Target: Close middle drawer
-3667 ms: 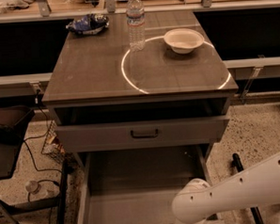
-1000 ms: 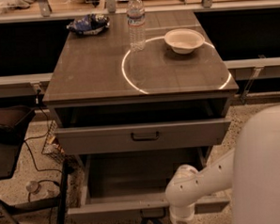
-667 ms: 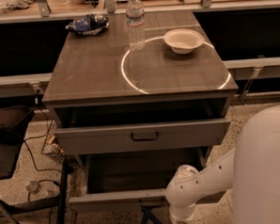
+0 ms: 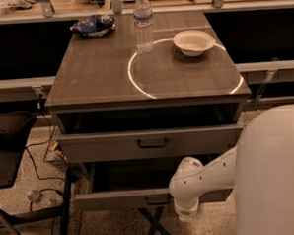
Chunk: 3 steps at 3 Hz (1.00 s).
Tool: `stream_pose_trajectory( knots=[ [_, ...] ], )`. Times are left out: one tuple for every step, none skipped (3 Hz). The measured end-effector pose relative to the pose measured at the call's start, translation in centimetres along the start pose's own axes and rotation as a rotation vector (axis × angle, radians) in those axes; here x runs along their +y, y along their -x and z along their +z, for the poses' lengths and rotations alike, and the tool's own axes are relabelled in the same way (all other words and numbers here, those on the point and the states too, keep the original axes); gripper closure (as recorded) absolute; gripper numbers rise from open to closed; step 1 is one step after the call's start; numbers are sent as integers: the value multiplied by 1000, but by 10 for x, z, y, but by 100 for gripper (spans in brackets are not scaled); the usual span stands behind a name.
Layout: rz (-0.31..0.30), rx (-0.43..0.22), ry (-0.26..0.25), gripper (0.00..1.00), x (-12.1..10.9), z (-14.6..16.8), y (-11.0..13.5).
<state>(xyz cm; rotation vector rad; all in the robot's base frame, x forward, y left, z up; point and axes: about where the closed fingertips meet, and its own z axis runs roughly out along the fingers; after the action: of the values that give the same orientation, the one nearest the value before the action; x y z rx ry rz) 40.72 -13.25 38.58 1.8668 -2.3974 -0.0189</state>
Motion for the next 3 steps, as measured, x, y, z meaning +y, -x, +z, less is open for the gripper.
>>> stream_pose_trajectory(
  knots=[
    [13,-9,-56,100,-21,-12,14],
    [18,-8,-57,100,-21,-12,14],
    [36,-34,-41,100,-15,-6,14]
  ],
)
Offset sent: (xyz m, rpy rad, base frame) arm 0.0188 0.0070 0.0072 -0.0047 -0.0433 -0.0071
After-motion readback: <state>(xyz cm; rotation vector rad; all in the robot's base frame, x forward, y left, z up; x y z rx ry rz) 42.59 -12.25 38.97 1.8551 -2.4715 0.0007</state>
